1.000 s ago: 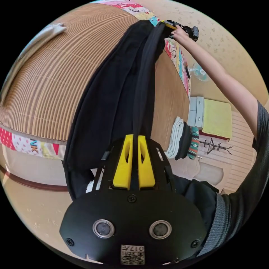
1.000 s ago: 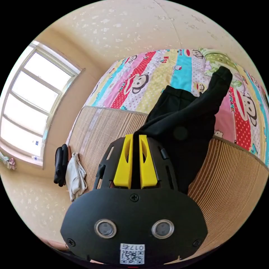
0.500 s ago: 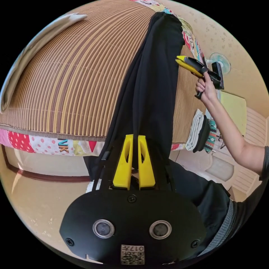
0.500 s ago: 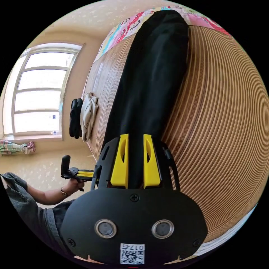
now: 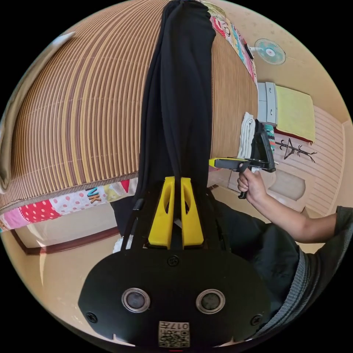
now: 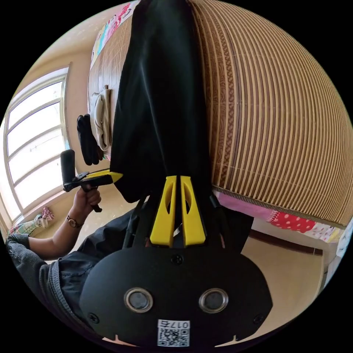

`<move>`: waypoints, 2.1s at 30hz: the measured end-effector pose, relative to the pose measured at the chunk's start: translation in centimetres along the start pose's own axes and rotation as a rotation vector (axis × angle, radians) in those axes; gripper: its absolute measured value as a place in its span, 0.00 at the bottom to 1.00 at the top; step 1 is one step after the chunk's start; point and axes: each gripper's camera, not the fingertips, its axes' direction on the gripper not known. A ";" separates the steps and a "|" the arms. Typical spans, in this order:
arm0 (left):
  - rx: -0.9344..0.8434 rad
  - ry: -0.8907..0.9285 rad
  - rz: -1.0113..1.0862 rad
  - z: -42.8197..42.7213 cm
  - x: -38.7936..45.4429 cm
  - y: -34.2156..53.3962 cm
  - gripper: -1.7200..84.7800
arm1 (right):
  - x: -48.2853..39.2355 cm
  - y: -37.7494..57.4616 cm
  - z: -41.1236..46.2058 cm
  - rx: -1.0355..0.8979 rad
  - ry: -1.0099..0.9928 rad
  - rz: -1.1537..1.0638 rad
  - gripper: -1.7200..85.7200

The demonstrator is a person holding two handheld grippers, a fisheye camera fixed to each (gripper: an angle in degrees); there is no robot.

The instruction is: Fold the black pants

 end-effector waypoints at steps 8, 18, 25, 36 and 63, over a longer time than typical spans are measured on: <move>-0.086 -0.103 -0.094 0.6 -1.7 -1.3 0.03 | 1.2 -1.7 -0.1 0.082 0.065 0.080 0.13; -0.201 -0.256 -0.007 2.5 1.1 -3.7 0.03 | 1.7 -3.4 4.6 -0.022 0.129 0.039 0.11; -0.190 -0.236 0.012 2.1 1.8 -3.7 0.03 | 3.4 -4.6 4.6 -0.008 0.101 0.038 0.11; -0.113 0.162 0.175 -0.3 3.0 -2.4 0.03 | 5.0 -0.5 -2.3 0.183 -0.058 0.013 0.04; 0.205 0.172 -0.036 -0.9 -0.7 -14.7 0.20 | 19.2 -8.9 -1.7 0.261 -0.438 0.068 0.16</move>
